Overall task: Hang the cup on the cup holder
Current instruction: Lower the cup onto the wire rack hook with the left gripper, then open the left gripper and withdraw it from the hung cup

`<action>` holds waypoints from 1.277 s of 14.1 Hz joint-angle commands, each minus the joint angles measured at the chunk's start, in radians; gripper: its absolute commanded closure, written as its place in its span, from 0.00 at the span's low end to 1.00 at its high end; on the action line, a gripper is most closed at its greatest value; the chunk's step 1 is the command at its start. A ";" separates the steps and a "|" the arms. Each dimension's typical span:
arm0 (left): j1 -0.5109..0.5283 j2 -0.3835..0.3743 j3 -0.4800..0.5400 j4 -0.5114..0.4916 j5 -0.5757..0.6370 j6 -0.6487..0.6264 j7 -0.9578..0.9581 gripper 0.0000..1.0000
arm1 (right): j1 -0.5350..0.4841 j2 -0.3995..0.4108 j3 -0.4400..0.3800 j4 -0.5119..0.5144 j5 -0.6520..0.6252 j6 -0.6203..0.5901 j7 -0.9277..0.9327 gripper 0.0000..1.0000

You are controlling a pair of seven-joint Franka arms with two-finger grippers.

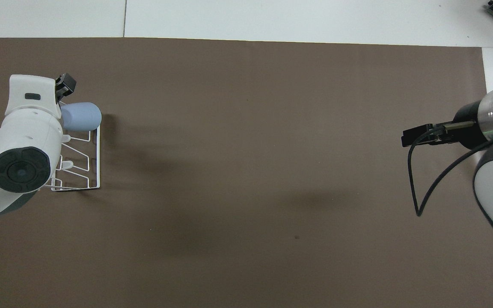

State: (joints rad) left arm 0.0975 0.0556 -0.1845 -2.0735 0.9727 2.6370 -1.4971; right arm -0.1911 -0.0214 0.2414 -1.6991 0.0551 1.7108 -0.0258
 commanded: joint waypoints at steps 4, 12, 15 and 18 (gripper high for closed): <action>-0.070 -0.019 -0.006 0.065 -0.179 -0.067 -0.008 0.00 | -0.018 -0.008 0.009 -0.007 0.020 -0.002 -0.019 0.00; -0.157 -0.046 -0.023 0.226 -0.402 -0.334 0.107 0.00 | -0.018 -0.008 0.009 -0.007 0.020 -0.002 -0.019 0.00; -0.157 -0.050 -0.023 0.347 -0.540 -0.494 0.291 0.00 | -0.018 -0.008 0.009 -0.007 0.020 -0.002 -0.019 0.00; -0.133 -0.050 -0.015 0.414 -0.636 -0.598 0.460 0.00 | -0.018 -0.008 0.009 -0.007 0.020 -0.002 -0.019 0.00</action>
State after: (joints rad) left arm -0.0459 -0.0006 -0.2088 -1.6996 0.3957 2.1038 -1.1397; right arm -0.1911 -0.0214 0.2414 -1.6991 0.0551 1.7108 -0.0258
